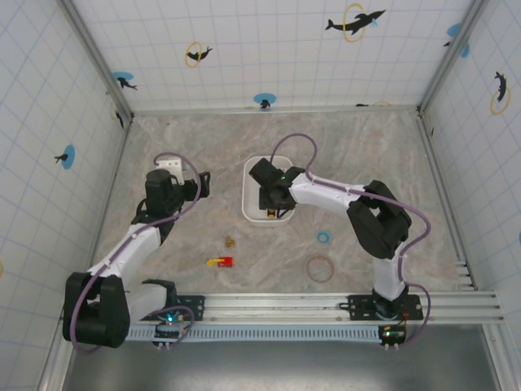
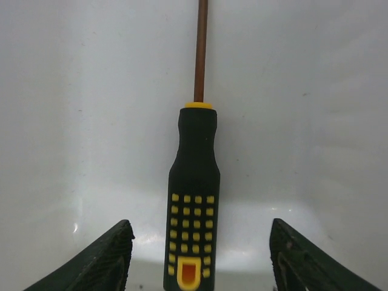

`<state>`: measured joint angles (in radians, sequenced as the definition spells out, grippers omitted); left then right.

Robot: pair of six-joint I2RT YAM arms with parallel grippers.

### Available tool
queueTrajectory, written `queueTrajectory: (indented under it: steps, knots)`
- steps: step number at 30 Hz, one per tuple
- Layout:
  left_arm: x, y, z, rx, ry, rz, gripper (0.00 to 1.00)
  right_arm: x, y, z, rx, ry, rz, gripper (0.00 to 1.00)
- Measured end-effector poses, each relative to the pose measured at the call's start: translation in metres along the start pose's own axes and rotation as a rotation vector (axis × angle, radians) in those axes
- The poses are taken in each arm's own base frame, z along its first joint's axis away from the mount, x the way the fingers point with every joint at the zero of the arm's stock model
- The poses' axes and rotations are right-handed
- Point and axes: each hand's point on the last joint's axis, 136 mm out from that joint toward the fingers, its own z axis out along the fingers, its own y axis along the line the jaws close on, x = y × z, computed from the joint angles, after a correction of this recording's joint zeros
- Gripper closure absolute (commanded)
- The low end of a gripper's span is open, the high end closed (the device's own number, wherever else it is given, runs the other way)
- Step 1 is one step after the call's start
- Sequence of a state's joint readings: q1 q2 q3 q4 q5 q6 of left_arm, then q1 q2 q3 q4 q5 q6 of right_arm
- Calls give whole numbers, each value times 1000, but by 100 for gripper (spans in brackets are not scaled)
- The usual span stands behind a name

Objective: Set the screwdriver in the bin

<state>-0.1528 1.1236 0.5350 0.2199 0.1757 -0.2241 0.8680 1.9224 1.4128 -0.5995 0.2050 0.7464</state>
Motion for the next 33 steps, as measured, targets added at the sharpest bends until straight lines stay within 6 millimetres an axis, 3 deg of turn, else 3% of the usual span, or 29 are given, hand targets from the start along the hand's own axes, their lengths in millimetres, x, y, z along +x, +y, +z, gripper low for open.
queueTrajectory:
  steps: [4, 8, 11, 14, 17, 23, 29, 33]
  knots:
    - [-11, -3, -2, 3, -22, 23, 2, -23, 1, -45, -51, -68, -71, 33]
    - [-23, -3, -6, -11, -57, 66, 2, -54, -17, -96, -101, -196, -151, 32]
    - [-31, 1, -11, -41, -86, 102, 2, -73, -56, -131, -96, -328, -180, 31]
    - [-40, 5, -15, -78, -124, 132, 2, -87, -112, -148, -49, -447, -151, 29]
    - [-50, 12, -20, -126, -169, 156, 3, -88, -167, -148, 22, -527, -107, 28]
    - [-52, 27, -28, -218, -247, 221, 3, -76, -242, -127, 160, -602, -72, 26]
    - [-49, 38, -24, -281, -268, 308, 3, -60, -300, -106, 266, -652, 5, 26]
    - [-42, 43, -18, -296, -271, 349, 3, -55, -318, -99, 292, -727, 44, 26]
